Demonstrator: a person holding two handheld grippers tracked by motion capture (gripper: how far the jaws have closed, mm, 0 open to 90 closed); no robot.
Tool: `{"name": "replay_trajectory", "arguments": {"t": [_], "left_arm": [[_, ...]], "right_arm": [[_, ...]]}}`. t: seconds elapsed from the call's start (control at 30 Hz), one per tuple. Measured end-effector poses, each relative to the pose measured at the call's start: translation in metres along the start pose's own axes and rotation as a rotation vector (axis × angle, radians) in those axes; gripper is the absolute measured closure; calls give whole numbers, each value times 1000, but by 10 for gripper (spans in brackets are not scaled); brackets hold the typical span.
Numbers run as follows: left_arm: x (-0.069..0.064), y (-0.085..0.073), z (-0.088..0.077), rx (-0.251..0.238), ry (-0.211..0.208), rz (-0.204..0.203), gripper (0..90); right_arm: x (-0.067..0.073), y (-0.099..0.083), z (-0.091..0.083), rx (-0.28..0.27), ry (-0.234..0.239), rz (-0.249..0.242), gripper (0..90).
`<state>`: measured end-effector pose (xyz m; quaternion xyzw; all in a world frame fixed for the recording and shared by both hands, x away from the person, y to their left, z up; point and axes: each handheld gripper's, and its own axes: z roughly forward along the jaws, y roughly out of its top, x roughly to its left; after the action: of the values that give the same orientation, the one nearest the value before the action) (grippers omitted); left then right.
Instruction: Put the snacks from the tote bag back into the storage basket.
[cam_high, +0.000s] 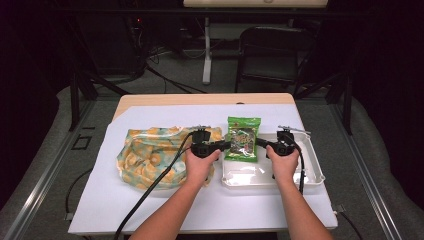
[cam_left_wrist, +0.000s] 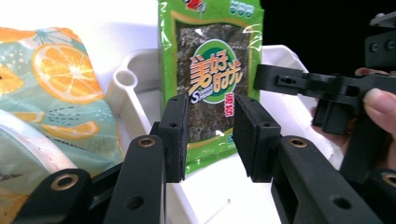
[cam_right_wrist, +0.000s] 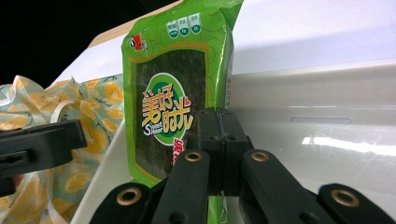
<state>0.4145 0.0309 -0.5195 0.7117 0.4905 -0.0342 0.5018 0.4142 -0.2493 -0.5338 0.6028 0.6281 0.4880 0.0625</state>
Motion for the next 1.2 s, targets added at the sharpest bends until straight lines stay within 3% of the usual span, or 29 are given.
{"name": "replay_trajectory", "arguments": {"t": [0.43, 0.57, 0.77, 0.9, 1.2], "left_arm": [[-2, 3, -6, -2, 11, 2, 657], [-1, 3, -9, 6, 16, 10, 657], [0, 5, -10, 0, 19, 12, 656], [1, 5, -11, -2, 22, 11, 654], [1, 4, -9, 3, 25, 10, 641]], "right_arm": [[-5, 1, 9, 13, 9, 46, 900], [-6, 1, 11, 39, 11, 42, 900], [-6, 0, 11, 41, -5, 58, 899], [-7, 0, 9, 40, -17, 65, 844], [-3, 2, 0, 5, -34, 18, 710]]}}
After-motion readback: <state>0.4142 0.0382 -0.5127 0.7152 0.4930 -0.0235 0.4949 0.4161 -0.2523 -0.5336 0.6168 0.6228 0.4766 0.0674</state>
